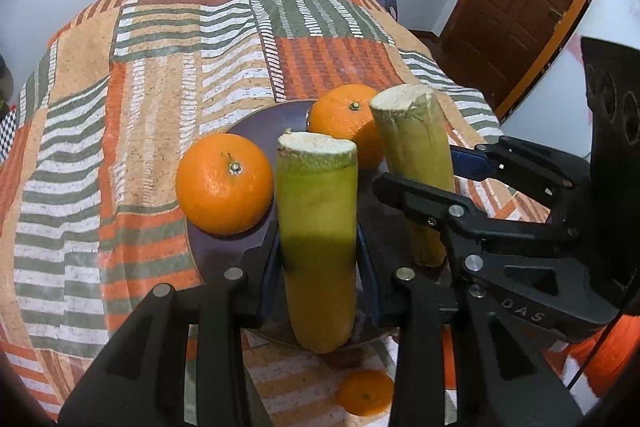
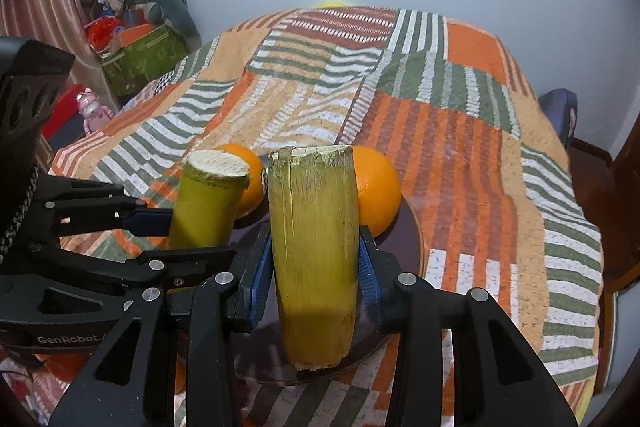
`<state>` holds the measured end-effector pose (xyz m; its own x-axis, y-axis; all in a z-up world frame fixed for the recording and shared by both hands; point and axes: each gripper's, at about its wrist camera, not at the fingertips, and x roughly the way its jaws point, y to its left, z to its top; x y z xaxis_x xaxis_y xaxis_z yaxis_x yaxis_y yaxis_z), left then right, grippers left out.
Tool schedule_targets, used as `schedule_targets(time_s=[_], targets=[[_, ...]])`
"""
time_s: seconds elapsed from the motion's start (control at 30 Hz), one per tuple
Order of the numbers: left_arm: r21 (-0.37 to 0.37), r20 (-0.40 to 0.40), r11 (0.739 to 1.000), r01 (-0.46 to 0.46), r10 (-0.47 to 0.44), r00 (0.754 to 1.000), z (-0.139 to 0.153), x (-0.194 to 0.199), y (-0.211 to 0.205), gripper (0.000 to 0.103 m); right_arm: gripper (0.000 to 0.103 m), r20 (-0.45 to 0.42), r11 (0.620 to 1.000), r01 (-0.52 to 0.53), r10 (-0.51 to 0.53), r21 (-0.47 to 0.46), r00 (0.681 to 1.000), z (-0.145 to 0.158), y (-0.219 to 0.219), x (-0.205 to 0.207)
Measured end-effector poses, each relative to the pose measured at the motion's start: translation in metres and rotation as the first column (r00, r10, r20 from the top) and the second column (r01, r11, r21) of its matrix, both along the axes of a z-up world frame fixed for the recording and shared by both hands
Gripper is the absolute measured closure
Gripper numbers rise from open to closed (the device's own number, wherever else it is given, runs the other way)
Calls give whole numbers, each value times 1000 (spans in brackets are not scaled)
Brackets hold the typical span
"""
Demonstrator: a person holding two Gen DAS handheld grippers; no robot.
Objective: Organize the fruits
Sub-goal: 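Lower both corn cobs onto the plate between the oranges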
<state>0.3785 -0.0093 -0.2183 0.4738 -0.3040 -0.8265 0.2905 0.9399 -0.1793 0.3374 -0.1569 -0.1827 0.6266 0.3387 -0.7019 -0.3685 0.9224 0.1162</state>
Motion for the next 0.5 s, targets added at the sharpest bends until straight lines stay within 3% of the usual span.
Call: schedule_targets(time_s=[0.17, 0.33, 0.5], targets=[[-4, 5, 1000, 9, -9, 1000, -1, 1, 0, 67, 67, -6, 1000, -20, 20, -5, 1000, -2, -3, 2], [-50, -38, 998, -25, 23, 999, -5, 11, 10, 67, 67, -5, 999, -30, 30, -18, 1000, 1, -3, -2], [-15, -68, 999, -38, 37, 997, -16, 11, 9, 68, 67, -37, 998, -54, 55, 14, 998, 0, -3, 1]])
